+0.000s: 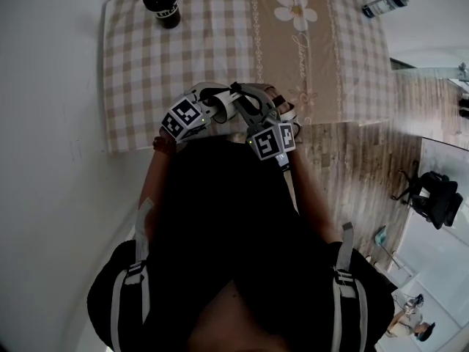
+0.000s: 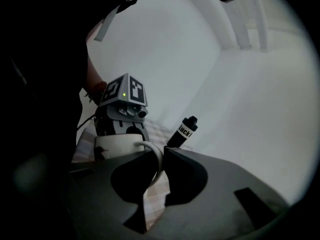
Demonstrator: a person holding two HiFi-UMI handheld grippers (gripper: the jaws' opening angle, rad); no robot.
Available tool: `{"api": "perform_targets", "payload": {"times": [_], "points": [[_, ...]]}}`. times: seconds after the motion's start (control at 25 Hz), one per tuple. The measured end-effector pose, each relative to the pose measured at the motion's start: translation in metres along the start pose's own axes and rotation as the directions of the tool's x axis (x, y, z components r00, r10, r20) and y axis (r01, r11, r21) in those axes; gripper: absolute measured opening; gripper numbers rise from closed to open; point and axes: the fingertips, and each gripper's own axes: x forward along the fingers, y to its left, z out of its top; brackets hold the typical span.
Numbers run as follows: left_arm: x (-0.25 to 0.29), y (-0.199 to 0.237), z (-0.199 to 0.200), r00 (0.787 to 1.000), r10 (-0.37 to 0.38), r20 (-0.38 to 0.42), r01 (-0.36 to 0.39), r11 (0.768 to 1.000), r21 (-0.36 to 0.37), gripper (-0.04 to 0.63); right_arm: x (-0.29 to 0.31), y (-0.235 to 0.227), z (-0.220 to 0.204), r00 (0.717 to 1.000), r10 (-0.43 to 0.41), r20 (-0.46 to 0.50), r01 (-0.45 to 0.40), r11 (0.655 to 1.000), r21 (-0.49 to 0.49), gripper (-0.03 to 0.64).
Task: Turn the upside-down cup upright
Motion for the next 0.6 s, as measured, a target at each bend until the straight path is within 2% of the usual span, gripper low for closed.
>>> {"api": "perform_targets", "payload": {"times": [0.12, 0.28, 0.36, 0.48, 0.6], "points": [[-0.002, 0.004, 0.002, 0.999, 0.043, 0.01, -0.043, 0.999, 0.0, 0.034, 0.002, 0.002, 0.005, 1.0, 0.005, 0.005, -0.005, 0.999, -0.034, 0.038], [-0.008, 0.014, 0.003, 0.996, 0.094, 0.006, -0.094, 0.995, -0.022, 0.032, 0.003, 0.004, 0.002, 1.0, 0.006, 0.006, -0.005, 0.999, -0.045, 0.048], [-0.011, 0.019, 0.002, 0.991, 0.132, 0.0, -0.132, 0.991, -0.013, 0.039, 0.002, 0.005, -0.005, 1.0, 0.013, 0.013, -0.013, 1.0, -0.01, 0.067], [-0.012, 0.025, 0.002, 0.982, 0.187, -0.016, -0.186, 0.982, 0.03, 0.051, -0.001, 0.003, -0.018, 1.0, 0.008, 0.016, -0.01, 0.994, 0.105, 0.123], [-0.009, 0.026, 0.003, 0.975, 0.222, -0.024, -0.22, 0.974, 0.061, 0.051, -0.004, 0.002, -0.025, 1.0, -0.018, 0.007, 0.016, 0.987, 0.159, 0.121]]}}
